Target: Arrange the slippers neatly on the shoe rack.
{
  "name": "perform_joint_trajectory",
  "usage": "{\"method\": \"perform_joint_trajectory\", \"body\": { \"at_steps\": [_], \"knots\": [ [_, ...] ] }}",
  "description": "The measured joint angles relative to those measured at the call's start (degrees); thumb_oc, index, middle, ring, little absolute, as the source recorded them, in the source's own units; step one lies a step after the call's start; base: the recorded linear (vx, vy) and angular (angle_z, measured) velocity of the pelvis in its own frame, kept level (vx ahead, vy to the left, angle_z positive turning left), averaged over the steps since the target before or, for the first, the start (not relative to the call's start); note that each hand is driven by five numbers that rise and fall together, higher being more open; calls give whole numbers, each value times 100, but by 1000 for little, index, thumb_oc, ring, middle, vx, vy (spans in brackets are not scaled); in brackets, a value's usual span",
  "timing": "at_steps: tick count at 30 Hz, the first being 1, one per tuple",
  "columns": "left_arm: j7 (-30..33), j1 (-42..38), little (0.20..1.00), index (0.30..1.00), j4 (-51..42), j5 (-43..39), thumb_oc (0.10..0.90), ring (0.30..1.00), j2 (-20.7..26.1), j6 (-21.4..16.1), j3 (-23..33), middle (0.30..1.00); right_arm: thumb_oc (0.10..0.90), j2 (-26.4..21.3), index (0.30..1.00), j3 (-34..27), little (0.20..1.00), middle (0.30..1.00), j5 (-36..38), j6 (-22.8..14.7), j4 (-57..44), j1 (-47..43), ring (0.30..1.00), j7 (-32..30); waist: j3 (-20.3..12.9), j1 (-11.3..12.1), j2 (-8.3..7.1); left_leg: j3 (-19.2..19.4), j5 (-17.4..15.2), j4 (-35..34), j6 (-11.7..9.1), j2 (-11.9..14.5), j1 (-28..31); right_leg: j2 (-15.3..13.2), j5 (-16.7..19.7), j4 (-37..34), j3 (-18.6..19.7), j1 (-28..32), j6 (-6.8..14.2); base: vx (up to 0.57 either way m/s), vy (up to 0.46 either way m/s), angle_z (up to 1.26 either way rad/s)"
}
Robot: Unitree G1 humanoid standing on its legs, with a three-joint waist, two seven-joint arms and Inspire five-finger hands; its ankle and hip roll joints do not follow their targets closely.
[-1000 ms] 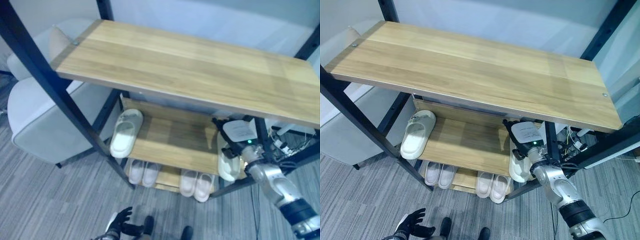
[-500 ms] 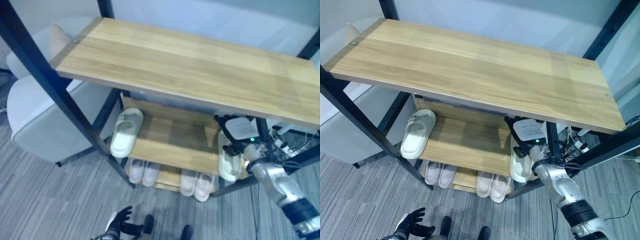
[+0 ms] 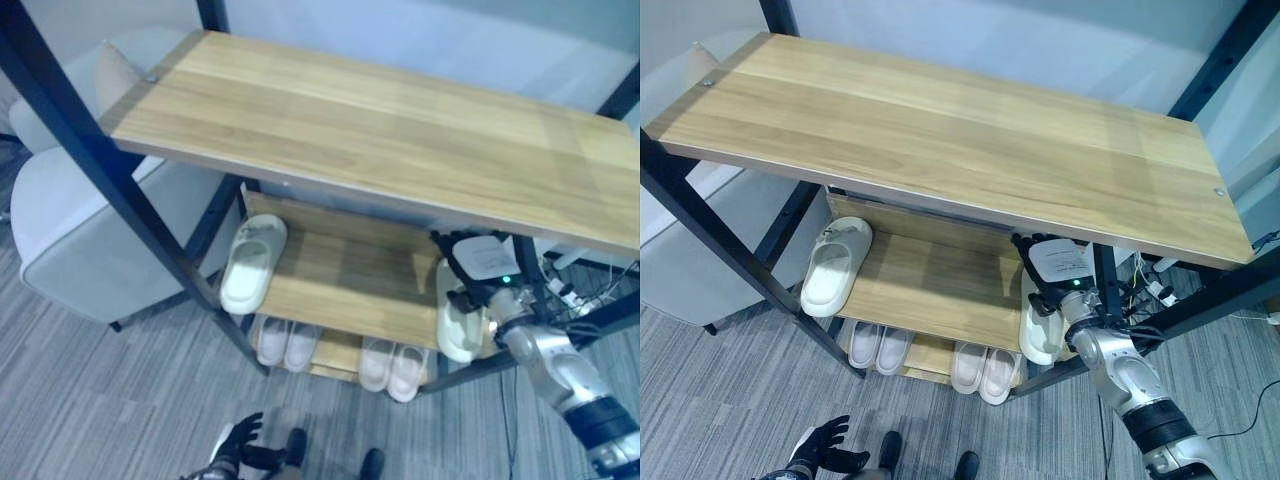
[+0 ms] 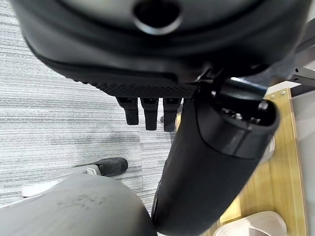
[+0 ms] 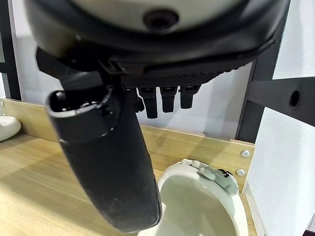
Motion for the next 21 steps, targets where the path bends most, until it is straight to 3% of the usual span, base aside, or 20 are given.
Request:
{"method": "perform_joint_trajectory", "body": {
  "at_steps": [21],
  "knots": [
    [-7,-2,900,900,-2,5,800,900,-53,98,121,900,800,-109,900,-311,900,900,-35,-74,-342,506,900,142,1,-1,4,-7,1,0,19,-15,0,-14,0,1,-9,7,0,0,0,0]
  ]
}}
